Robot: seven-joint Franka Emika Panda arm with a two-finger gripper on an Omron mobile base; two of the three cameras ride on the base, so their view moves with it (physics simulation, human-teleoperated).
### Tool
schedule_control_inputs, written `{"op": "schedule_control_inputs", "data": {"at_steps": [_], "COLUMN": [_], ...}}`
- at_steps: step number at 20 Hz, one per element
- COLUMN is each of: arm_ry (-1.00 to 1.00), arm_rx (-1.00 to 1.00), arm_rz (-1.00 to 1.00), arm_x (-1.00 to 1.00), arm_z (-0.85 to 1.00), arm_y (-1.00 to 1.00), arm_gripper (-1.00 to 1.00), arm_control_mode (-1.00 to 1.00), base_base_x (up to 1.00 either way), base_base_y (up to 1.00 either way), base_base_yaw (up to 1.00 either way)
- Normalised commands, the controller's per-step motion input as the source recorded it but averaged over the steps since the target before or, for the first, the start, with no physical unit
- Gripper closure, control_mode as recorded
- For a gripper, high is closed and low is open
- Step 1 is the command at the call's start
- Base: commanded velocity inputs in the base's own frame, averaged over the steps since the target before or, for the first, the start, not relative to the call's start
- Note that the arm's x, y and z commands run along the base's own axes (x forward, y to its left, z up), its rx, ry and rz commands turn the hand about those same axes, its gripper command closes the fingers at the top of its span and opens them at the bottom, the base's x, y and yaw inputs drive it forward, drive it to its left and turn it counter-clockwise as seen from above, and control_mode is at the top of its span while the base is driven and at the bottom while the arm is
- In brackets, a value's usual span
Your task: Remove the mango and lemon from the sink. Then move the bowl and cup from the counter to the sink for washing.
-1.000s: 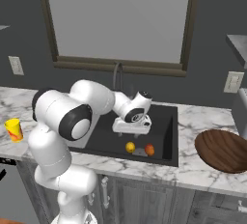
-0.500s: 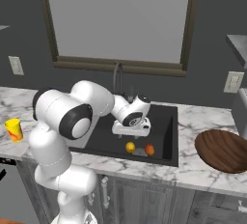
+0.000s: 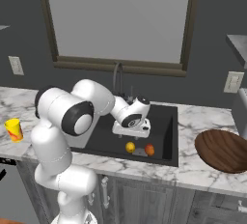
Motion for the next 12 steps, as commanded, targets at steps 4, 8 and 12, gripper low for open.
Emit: {"op": "schedule_control_inputs", "data": {"at_steps": [4,8,12], "arm_ry": [0.00,0.00,0.00], "arm_rx": [0.00,0.00,0.00], "arm_rz": [-0.06,-0.06,-0.06], "arm_x": [0.10,0.09,0.13], "arm_z": [-0.09,-0.10,-0.09], "arm_y": [0.00,0.01,0.00], "arm_gripper": [-1.00,-1.00,-1.00], "arm_control_mode": [-1.00,-1.00,-1.00], "base_base_x": [0.00,0.00,0.00], "base_base_y": [0.00,0.00,0.00], "base_base_yaw": [0.00,0.00,0.00]}}
